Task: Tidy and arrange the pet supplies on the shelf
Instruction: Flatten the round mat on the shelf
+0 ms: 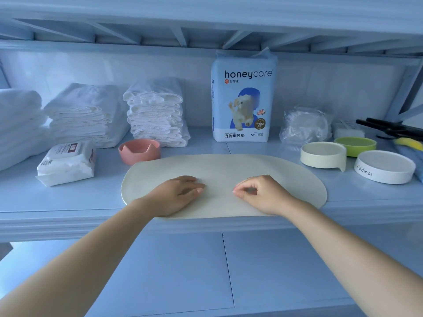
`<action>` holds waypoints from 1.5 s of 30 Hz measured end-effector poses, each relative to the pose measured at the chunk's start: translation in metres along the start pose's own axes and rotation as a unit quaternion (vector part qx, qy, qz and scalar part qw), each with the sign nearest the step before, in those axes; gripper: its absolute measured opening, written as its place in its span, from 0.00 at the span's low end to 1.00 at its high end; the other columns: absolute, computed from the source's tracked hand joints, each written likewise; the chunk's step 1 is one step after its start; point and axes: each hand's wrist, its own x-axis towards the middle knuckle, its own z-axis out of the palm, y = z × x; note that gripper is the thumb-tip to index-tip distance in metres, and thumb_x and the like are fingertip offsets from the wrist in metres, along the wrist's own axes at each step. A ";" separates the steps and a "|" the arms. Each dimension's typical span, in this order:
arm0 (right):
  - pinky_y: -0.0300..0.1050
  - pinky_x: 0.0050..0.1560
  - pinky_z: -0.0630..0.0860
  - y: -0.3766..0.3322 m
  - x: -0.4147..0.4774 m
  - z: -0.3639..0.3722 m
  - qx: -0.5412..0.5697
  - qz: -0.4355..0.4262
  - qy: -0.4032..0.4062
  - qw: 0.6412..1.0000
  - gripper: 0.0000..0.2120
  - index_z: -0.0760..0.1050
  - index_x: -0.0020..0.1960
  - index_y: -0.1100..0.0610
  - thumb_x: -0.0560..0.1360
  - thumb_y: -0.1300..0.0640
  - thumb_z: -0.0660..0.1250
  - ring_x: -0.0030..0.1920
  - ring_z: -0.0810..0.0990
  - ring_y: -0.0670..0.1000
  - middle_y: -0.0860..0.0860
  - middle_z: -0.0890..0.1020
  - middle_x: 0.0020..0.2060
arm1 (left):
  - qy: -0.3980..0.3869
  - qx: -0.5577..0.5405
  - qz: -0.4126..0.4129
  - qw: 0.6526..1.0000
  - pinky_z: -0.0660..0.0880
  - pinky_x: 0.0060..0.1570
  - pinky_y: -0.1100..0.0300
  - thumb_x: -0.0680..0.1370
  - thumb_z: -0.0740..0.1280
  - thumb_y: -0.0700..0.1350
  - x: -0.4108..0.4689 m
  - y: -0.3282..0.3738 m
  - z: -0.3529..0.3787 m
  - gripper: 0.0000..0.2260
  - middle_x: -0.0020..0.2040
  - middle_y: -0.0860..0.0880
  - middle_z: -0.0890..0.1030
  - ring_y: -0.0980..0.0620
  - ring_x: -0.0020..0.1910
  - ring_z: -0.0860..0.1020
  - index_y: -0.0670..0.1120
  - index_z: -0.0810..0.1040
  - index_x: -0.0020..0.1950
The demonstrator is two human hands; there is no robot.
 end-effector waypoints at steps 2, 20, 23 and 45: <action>0.38 0.55 0.73 0.004 0.014 0.002 -0.023 -0.015 0.006 1.000 0.07 0.82 0.47 0.53 0.75 0.54 0.67 0.49 0.79 0.41 0.44 0.84 0.47 | 0.009 -0.004 0.004 1.000 0.55 0.64 0.68 0.80 0.53 0.58 0.012 -0.001 0.000 0.16 0.71 0.57 0.64 0.59 0.69 0.63 0.63 0.70 0.67; 0.43 0.60 0.69 0.052 0.150 -0.011 -0.123 -0.018 -0.048 0.991 0.14 0.77 0.59 0.52 0.74 0.51 0.67 0.59 0.73 0.49 0.49 0.75 0.58 | 0.056 0.117 -0.075 0.989 0.66 0.64 0.50 0.80 0.58 0.44 0.152 -0.028 -0.009 0.14 0.65 0.48 0.70 0.47 0.65 0.67 0.51 0.71 0.65; 0.45 0.64 0.68 0.056 0.165 -0.014 -0.140 0.000 -0.095 0.986 0.23 0.71 0.65 0.51 0.73 0.46 0.67 0.63 0.71 0.50 0.49 0.71 0.64 | 0.040 0.104 -0.102 0.988 0.65 0.65 0.54 0.80 0.59 0.46 0.164 -0.031 -0.009 0.18 0.68 0.48 0.69 0.47 0.66 0.67 0.50 0.65 0.70; 0.44 0.40 0.65 0.066 0.192 -0.019 -0.181 -0.012 -0.020 0.983 0.10 0.73 0.50 0.53 0.78 0.47 0.59 0.45 0.73 0.53 0.50 0.76 0.46 | 0.152 0.101 -0.073 0.981 0.71 0.53 0.50 0.79 0.61 0.46 0.170 -0.027 -0.003 0.07 0.53 0.46 0.78 0.44 0.55 0.73 0.45 0.71 0.56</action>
